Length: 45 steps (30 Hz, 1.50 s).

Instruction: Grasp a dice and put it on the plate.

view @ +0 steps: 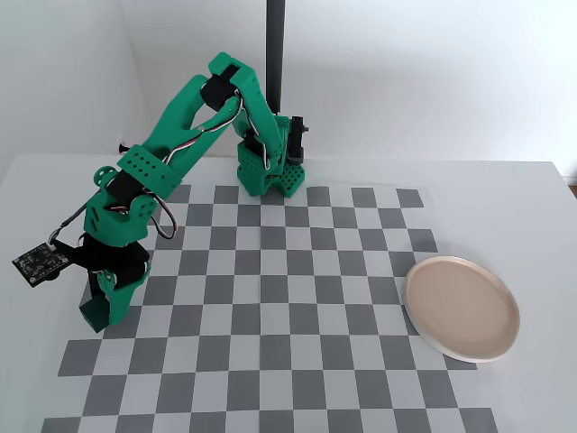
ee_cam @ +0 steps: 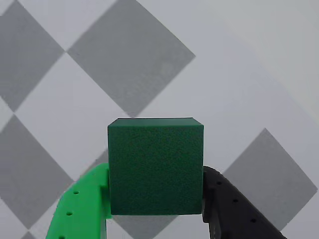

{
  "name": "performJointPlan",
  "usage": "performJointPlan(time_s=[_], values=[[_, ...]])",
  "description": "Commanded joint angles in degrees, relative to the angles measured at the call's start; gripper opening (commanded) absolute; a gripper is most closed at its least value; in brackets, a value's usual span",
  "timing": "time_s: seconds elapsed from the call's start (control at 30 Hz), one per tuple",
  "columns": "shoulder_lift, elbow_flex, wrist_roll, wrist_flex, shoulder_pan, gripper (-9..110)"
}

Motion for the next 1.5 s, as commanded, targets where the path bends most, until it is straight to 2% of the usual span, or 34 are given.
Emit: performJointPlan(time_s=[0.0, 0.5, 0.77, 0.97, 1.47], values=[[10.6, -2.7, 0.9, -1.8, -3.2, -4], [28.3, -1.7, 1.6, 9.3, -17.8, -4], [51.5, 19.4, -2.9, 6.0, -28.2, -4], [67.4, 26.7, -3.3, 14.6, -38.1, -4], [72.5, 26.3, 0.8, 25.6, -59.7, -4]])
